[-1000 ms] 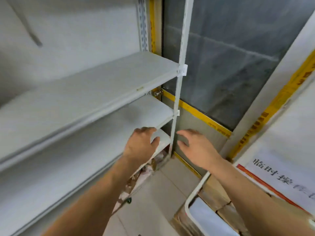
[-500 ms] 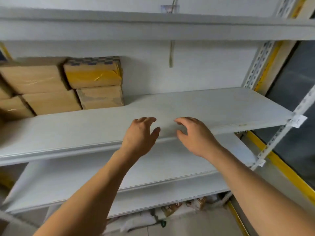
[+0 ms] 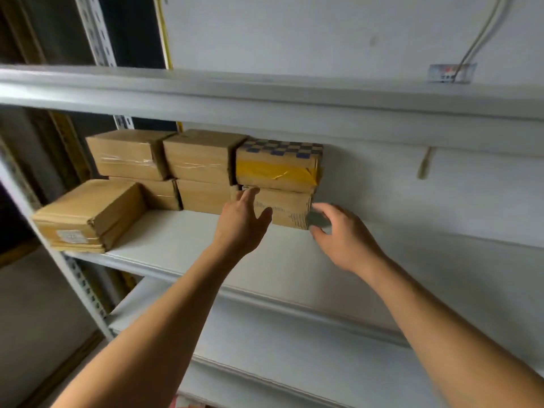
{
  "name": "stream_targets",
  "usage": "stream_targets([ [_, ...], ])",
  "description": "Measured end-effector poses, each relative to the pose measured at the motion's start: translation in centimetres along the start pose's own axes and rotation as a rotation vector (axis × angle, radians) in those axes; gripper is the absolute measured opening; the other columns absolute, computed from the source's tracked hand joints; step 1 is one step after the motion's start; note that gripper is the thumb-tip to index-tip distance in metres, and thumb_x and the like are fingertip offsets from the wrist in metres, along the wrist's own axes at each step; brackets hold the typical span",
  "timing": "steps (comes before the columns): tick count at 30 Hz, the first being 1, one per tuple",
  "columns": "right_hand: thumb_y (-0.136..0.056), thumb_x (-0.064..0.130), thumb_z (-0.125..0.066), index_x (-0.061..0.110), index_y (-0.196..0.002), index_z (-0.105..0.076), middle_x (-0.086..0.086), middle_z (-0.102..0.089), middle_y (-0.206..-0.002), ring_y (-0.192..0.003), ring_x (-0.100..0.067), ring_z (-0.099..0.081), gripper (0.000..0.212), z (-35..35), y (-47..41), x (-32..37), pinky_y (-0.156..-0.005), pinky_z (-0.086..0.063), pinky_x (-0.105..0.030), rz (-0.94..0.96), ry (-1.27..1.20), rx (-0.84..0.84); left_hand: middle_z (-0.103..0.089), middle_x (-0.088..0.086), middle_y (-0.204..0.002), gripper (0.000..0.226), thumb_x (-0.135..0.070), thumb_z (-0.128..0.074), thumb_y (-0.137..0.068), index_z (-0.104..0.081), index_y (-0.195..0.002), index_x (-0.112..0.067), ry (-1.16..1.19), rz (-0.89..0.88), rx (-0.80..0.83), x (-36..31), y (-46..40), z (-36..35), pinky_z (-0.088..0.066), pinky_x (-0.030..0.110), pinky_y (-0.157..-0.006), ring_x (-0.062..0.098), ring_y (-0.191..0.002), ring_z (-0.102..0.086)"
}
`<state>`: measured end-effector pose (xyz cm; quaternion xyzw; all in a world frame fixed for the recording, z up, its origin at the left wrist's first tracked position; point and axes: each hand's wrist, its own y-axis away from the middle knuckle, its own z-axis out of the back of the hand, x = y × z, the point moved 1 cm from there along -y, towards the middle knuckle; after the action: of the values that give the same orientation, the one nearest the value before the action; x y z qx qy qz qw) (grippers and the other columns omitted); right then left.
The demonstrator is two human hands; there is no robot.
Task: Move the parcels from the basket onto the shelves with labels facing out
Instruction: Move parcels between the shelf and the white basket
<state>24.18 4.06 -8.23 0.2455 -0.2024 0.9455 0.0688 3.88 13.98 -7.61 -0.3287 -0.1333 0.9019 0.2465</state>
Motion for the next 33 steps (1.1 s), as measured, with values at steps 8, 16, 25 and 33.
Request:
stream_targets([
  [8, -0.1, 0.039, -0.067, 0.016, -0.164, -0.026, -0.009, -0.037, -0.164, -0.149, -0.028, -0.037, 0.079, -1.6, -7.6, 0.2, -0.123, -0.035, -0.04, -0.023, -0.086, -0.123, -0.042, 0.015, -0.158, 0.083, -0.048, -0.07, -0.094, -0.031, -0.16, -0.016, 0.213, 0.166, -0.058, 3.2, -7.8, -1.2, -0.047, 0.056, -0.111, 0.038, -0.135, -0.052],
  [16, -0.096, 0.046, -0.072, 0.022, -0.169, -0.001, -0.001, -0.031, -0.17, -0.152, -0.022, -0.039, 0.104, -4.4, -11.9, -0.5, -0.124, -0.037, -0.042, -0.159, -0.3, -0.202, -0.053, 0.013, -0.133, 0.086, -0.052, -0.061, -0.073, -0.043, -0.145, -0.008, 0.378, 0.202, -0.105, 5.7, -11.9, -3.8, -0.048, 0.056, -0.105, 0.034, -0.121, -0.053],
  [25, -0.088, 0.049, -0.076, 0.02, -0.154, -0.035, -0.002, -0.057, -0.143, -0.126, -0.016, -0.061, 0.083, -3.8, -10.1, -3.2, -0.104, -0.055, -0.031, -0.159, -0.539, -0.477, -0.043, -0.001, -0.13, 0.061, -0.051, -0.072, -0.09, -0.051, -0.137, -0.021, 0.598, 0.049, -0.106, 5.1, -9.3, -4.6, -0.051, 0.05, -0.109, 0.021, -0.123, -0.051],
  [33, -0.095, 0.051, -0.073, 0.025, -0.128, -0.036, -0.007, -0.053, -0.134, -0.114, -0.018, -0.065, 0.057, -2.7, -5.9, -4.8, -0.078, -0.058, -0.019, -0.325, -0.888, -0.697, -0.053, 0.006, -0.119, 0.063, -0.088, -0.051, -0.083, -0.054, -0.103, -0.028, 0.783, 0.139, -0.152, 0.2, -4.6, -5.4, -0.06, 0.046, -0.094, 0.02, -0.109, -0.061],
])
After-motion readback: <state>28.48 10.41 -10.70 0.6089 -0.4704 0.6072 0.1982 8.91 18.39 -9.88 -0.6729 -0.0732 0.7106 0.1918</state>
